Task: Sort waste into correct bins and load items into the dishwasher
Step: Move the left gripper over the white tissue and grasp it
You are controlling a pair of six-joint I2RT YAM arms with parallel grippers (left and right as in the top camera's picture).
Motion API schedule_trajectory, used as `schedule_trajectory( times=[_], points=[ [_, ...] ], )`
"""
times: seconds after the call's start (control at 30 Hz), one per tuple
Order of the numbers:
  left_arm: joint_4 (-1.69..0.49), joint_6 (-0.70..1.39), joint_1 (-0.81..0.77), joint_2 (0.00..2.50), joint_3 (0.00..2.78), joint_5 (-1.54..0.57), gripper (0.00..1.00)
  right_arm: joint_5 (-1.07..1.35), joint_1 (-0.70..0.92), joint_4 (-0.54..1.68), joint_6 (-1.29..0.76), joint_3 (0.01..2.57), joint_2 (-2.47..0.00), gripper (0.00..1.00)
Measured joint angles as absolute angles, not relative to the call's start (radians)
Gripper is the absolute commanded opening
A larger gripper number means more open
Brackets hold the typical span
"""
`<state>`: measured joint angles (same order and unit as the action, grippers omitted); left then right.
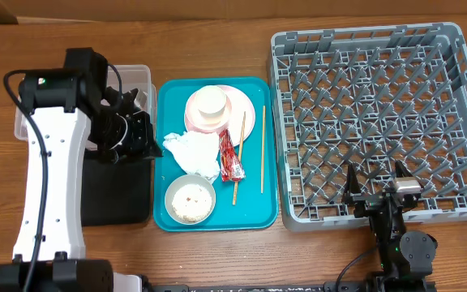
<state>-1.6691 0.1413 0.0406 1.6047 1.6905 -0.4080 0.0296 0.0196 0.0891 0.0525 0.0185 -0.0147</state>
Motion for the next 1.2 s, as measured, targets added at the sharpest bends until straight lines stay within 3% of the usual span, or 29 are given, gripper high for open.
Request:
schedule_trajectory(
  times=[0.37,0.47,0.6,0.7,0.97,1.2],
  points=[
    [-1.586,0.192,-0.028,1.613,1.648,-0.303,0.04,0.030,0.019,0.089,0.053,0.019,-0.015,1.00],
    [-1.542,0.247,-0.069,1.613,1.628,-0.232,0.16,0.030,0.019,0.089,0.052,0.019,-0.015,1.00],
    [-1.461,0.304,-0.123,1.613,1.590,-0.173,0.42,0.030,0.019,0.089,0.052,0.019,-0.015,1.00],
    [-1.396,0.316,-0.161,1.613,1.546,-0.155,0.52,0.030,0.019,0.089,0.053,0.019,-0.015,1.00],
    [-1.269,0.331,-0.205,1.613,1.437,-0.144,0.66,0.029,0.019,0.089,0.052,0.019,-0.015,1.00],
    [-1.182,0.342,-0.205,1.613,1.350,-0.140,0.66,0.030,0.020,0.089,0.052,0.019,-0.015,1.00]
  ],
)
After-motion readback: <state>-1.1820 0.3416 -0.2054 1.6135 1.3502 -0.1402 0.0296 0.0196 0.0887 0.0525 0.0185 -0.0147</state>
